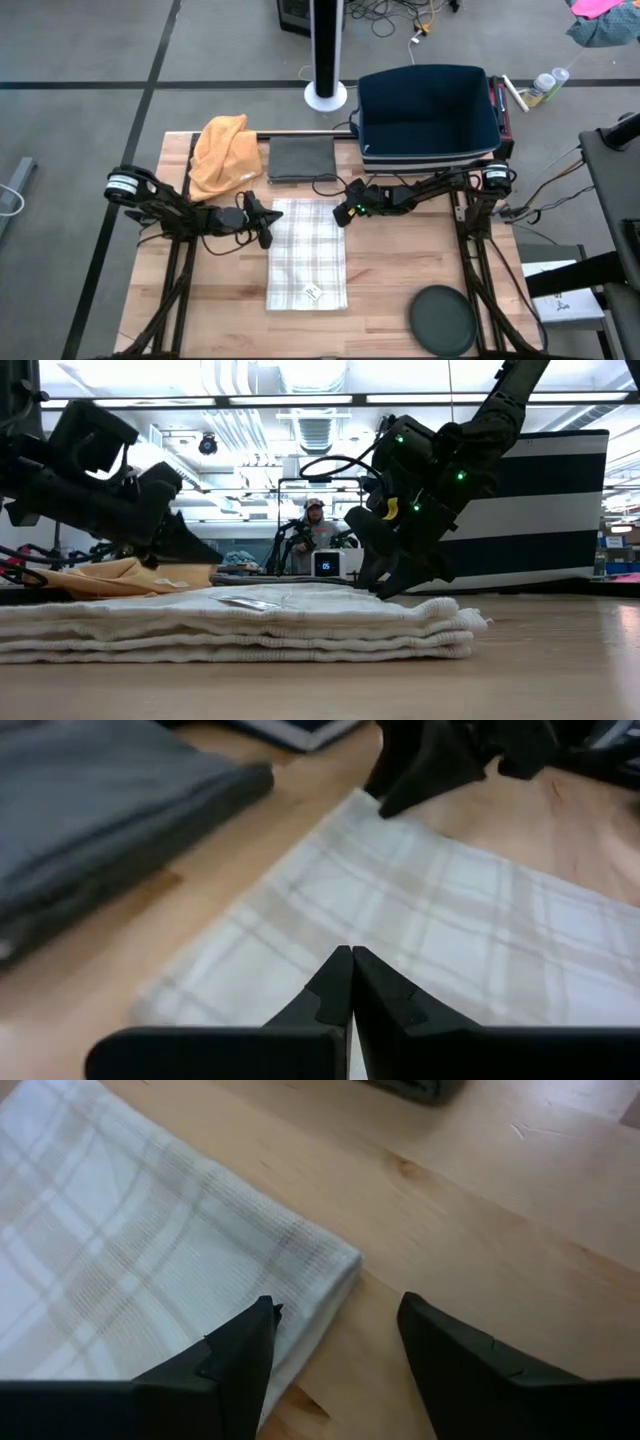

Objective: Fold kitchen towel into neat rectangle
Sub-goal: Fold the white patterned towel

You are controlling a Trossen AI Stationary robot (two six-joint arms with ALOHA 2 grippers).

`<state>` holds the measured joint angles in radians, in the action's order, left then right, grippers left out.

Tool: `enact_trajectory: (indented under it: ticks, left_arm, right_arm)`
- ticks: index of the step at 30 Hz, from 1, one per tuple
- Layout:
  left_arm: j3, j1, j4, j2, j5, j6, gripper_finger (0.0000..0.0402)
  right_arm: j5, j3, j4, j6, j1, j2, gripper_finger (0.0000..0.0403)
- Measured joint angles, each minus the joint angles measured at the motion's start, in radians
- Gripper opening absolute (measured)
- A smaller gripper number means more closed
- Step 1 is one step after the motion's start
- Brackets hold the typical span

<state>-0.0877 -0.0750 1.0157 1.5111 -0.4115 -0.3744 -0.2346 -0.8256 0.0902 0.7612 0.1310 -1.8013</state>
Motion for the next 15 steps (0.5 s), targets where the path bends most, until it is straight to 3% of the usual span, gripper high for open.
enact_trajectory:
  ticks: [4, 10, 15]
  left_arm:
    - [-0.012, 0.006, 0.007, -0.005, 0.076, -0.001, 0.0]
    - [-0.032, 0.01, 0.005, -0.019, -0.092, 0.05, 0.0]
    - [-0.035, 0.007, -0.014, -0.018, -0.096, 0.077, 0.0]
  right_arm:
    - [0.007, -0.011, -0.066, -0.006, 0.0, 0.023, 0.0204]
    - [0.007, -0.017, -0.125, -0.011, 0.002, 0.04, 0.0196]
    - [0.018, -0.017, -0.12, 0.002, 0.004, 0.038, 0.02]
